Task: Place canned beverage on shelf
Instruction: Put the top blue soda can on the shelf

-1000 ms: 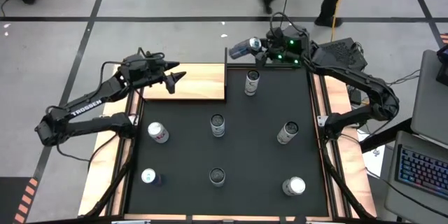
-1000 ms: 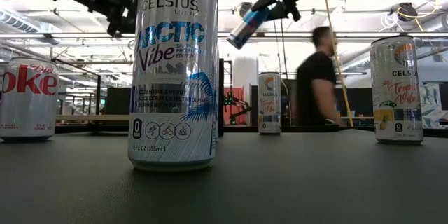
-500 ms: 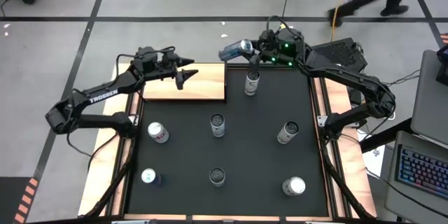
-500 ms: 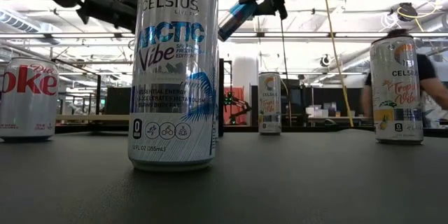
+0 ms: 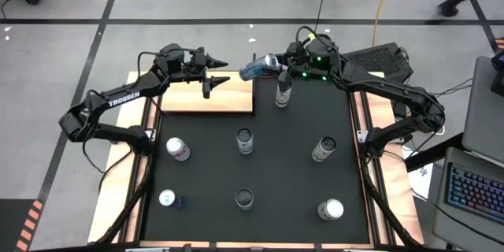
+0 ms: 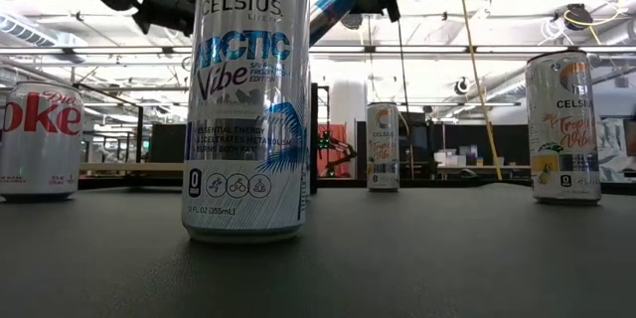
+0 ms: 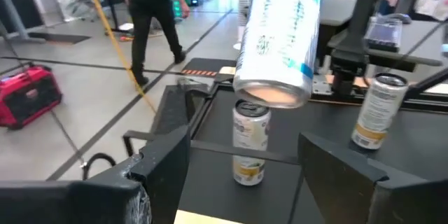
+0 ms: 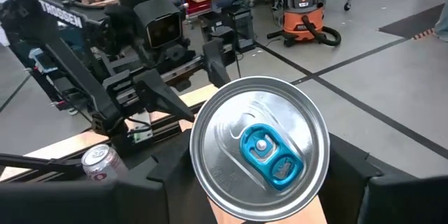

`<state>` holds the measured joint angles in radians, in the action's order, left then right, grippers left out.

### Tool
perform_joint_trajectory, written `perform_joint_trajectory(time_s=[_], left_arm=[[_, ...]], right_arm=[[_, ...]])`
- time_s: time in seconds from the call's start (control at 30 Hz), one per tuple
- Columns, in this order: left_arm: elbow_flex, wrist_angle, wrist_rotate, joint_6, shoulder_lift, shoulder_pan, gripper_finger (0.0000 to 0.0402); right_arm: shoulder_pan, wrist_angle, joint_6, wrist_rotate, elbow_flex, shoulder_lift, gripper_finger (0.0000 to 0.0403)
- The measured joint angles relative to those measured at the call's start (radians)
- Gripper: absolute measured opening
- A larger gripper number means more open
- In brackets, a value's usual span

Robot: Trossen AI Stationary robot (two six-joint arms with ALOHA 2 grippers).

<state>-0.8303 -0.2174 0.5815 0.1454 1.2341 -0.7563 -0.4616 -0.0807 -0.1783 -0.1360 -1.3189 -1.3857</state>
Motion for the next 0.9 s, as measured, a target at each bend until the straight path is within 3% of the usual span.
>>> perform_joint_trajectory(time_s=[0.53,0.9], left_arm=[[-0.094,0.004,0.063,-0.002,0.137,0.032,0.0267],[-0.14,0.014,0.114,-0.009,0.218,0.061,0.0267]], right_arm=[[0.006,0.055,-0.019,-0.001,0.0,-0.114,0.0204],[0.012,0.119,-0.027,-0.051,0.0,-0.124,0.0204]])
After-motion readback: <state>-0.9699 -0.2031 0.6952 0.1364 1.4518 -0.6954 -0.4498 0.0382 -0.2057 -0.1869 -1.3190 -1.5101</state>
